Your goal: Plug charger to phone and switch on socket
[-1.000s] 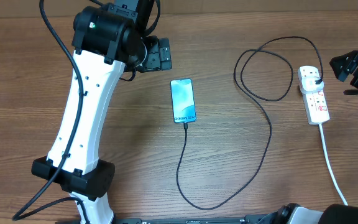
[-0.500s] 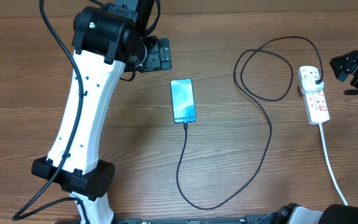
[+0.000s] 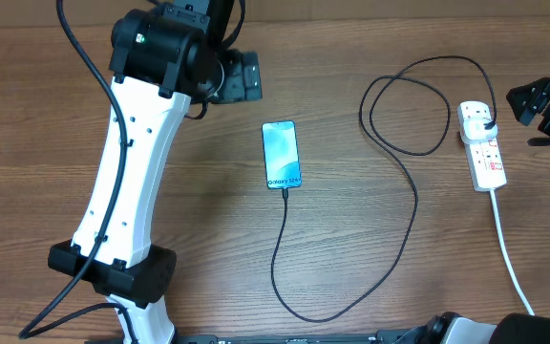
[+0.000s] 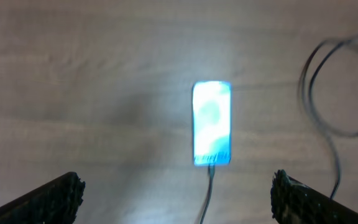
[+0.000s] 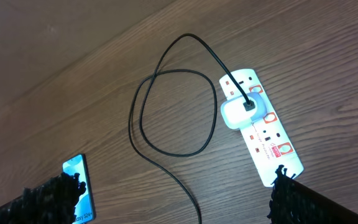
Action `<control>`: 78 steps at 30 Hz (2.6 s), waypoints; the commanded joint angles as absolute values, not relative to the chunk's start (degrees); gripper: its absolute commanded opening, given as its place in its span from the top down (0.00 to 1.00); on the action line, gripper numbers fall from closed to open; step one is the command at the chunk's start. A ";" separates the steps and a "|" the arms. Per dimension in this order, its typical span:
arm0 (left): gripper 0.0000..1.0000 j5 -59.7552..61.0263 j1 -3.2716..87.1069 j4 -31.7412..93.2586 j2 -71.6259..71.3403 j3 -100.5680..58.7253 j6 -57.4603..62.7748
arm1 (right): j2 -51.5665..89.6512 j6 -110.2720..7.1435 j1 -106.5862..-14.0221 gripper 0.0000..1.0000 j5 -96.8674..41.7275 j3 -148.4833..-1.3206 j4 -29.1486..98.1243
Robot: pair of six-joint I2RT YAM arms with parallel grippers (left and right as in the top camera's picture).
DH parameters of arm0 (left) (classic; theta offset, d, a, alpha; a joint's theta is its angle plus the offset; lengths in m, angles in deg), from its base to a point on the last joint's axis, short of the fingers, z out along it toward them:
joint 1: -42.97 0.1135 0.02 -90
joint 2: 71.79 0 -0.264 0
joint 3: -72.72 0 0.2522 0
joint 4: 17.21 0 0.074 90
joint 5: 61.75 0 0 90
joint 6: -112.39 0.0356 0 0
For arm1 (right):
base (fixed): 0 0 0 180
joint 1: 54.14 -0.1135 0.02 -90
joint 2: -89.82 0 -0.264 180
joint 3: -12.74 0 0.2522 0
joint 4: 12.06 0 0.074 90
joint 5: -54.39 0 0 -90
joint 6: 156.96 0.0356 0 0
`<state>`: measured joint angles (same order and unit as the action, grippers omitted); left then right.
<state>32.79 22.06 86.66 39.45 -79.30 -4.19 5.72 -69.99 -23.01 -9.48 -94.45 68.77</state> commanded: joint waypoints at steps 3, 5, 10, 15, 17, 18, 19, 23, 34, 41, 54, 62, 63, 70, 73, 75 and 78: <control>0.00 34.43 21.49 81.52 38.66 -79.00 -3.12 | 5.57 -70.38 -22.94 0.00 -9.22 -94.74 68.68; 0.00 34.84 20.81 79.82 37.37 -78.47 -2.84 | 5.57 -70.38 -22.94 0.00 -9.22 -94.74 68.68; 0.00 38.36 18.69 73.19 31.39 -71.06 -0.96 | 5.57 -70.38 -22.94 0.00 -9.22 -94.74 68.68; 0.00 39.17 17.78 61.19 21.73 -54.91 2.08 | 5.57 -70.38 -22.94 0.00 -9.22 -94.74 68.68; 0.00 39.13 17.80 56.10 17.18 -47.13 3.13 | 5.57 -70.38 -22.94 0.00 -9.22 -94.74 68.68; 0.00 39.15 17.80 53.57 14.60 -42.82 3.19 | 5.57 -70.38 -22.94 0.00 -9.22 -94.74 68.68; 0.00 39.15 17.82 51.82 12.72 -39.76 3.19 | 5.57 -70.38 -22.94 0.00 -9.22 -94.74 68.68; 0.00 39.13 18.13 41.04 2.80 -23.17 5.60 | 5.57 -70.38 -22.94 0.00 -9.22 -94.74 68.68; 0.00 24.94 25.51 -4.94 -24.20 20.30 19.43 | 5.57 -70.38 -22.94 0.00 -9.22 -94.74 68.68; 0.00 18.34 32.60 -26.45 -39.32 40.13 21.16 | 5.57 -70.38 -22.94 0.00 -9.22 -94.74 68.68; 0.00 18.69 38.17 -27.48 -60.72 56.82 24.15 | 5.57 -70.38 -22.94 0.00 -9.22 -94.74 68.68; 0.00 19.94 41.08 -17.47 -67.41 58.68 24.18 | 5.57 -70.38 -22.94 0.00 -9.22 -94.74 68.68; 0.00 20.20 41.40 -16.29 -67.91 58.68 24.15 | 5.57 -70.38 -22.94 0.00 -9.22 -94.74 68.68; 0.00 24.44 41.91 -4.29 -71.67 58.68 24.15 | 5.57 -70.38 -22.94 0.00 -9.22 -94.74 68.68; 0.00 25.53 42.39 0.15 -71.65 58.68 24.13 | 5.57 -70.38 -22.94 0.00 -9.22 -94.74 68.68; 0.00 25.92 42.85 1.02 -71.65 58.68 24.18 | 5.57 -70.38 -22.94 0.00 -9.22 -94.74 68.68; 0.00 26.10 43.26 1.07 -71.65 58.68 25.73 | 5.57 -70.38 -22.94 0.00 -9.22 -94.74 68.68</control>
<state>24.66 42.69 0.69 -70.95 58.46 23.43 5.68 -69.99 -23.01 -9.48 -94.43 68.79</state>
